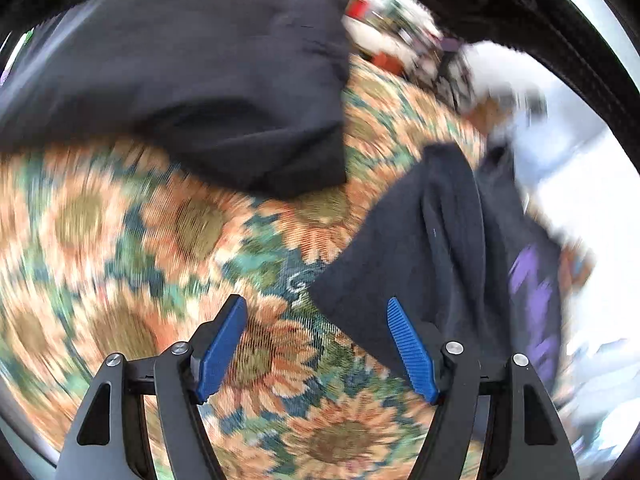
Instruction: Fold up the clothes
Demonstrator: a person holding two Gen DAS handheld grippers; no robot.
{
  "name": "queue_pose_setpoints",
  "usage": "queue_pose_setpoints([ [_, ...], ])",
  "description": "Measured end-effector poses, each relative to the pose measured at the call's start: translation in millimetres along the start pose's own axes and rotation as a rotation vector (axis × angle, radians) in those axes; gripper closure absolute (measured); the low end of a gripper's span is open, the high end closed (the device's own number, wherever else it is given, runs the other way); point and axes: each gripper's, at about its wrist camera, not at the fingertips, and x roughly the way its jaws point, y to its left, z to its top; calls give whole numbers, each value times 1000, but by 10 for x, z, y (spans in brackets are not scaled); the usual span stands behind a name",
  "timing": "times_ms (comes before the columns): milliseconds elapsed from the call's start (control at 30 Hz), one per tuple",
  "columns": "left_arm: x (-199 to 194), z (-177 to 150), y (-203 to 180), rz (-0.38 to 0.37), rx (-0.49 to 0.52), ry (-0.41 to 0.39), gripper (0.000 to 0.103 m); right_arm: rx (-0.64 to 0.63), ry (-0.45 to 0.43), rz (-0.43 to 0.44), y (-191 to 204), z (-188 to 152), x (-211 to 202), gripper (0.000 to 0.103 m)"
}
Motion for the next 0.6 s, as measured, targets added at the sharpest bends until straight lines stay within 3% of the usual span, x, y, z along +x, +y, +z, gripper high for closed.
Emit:
queue_pose_setpoints([
  [100,-74,-53,231,-123,-186,-12,30,118,-28,-3,-133,-170,-80,89],
  [167,-80,-104,291,-157,-263,-3,35,192,-85,9,-142,-299,-200,64],
  [233,-51,-123,238,-163,-268,14,42,251,-113,46,-128,-402,-273,64],
  [267,-26,-119,185,-171,-253,25,51,263,-98,83,-103,-439,-267,64],
  [333,53,-113,76,-191,-235,69,57,265,-68,114,-52,-471,-223,64],
  [367,106,-107,9,-190,-229,88,57,260,-53,118,-26,-477,-193,64],
  [500,171,-72,-165,-154,-222,42,62,310,-22,140,-7,-406,-26,64],
  [567,215,-68,-193,-138,-229,39,82,328,-15,124,3,-362,22,61],
  [600,248,-68,-201,-124,-221,35,87,335,-14,115,10,-340,42,61],
])
